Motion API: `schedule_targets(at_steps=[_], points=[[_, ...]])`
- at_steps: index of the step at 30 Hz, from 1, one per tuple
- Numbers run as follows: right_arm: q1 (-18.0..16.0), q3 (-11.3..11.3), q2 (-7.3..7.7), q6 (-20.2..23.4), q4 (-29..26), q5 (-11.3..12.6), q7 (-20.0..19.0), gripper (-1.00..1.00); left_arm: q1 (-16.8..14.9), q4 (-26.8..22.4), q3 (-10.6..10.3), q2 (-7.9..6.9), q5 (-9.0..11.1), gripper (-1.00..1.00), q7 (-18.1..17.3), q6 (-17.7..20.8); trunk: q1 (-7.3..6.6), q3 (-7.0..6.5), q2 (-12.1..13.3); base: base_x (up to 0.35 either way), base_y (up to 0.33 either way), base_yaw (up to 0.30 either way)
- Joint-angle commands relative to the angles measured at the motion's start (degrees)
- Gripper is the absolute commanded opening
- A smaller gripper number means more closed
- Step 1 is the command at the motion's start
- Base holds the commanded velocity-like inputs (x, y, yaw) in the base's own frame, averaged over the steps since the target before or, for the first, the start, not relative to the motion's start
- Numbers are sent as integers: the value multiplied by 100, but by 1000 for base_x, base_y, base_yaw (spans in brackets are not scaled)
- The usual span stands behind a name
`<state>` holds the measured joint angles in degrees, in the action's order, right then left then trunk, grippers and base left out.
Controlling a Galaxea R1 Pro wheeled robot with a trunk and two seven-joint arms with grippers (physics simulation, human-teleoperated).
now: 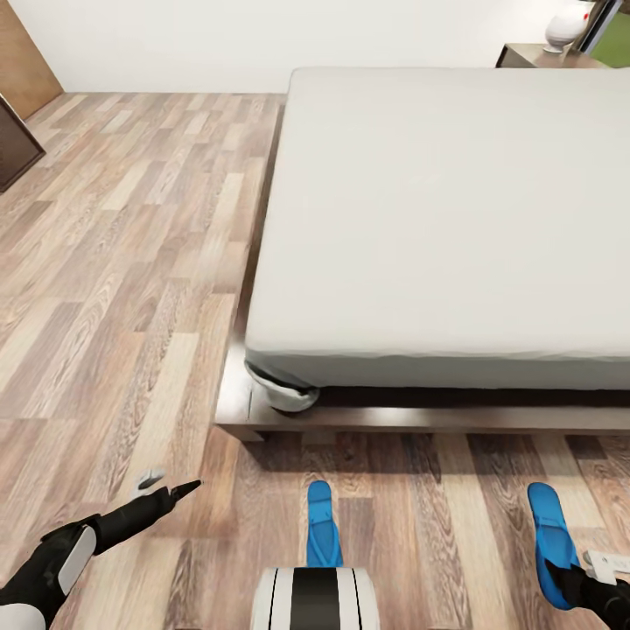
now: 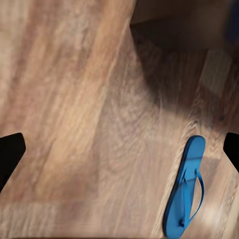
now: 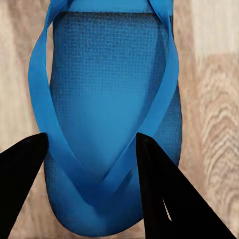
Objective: In the bedroom, move the book from the bed onto either nightstand, and place the two sandals side by side next to the bed.
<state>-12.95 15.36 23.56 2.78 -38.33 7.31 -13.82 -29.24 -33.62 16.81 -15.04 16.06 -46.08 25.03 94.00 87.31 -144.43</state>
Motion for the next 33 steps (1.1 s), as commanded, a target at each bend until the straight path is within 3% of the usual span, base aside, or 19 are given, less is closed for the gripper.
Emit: schedule_targets(at_steps=[1,33], points=[[0,19,-1,29,-8,60,-38,-100,-3,5,7,1,38,100,-10,46,-1,3,-1,4,322,0],[1,19,-1,29,-8,60,-39,-100,-3,5,7,8,40,100,-6,46,-1,3,-1,0,322,0]])
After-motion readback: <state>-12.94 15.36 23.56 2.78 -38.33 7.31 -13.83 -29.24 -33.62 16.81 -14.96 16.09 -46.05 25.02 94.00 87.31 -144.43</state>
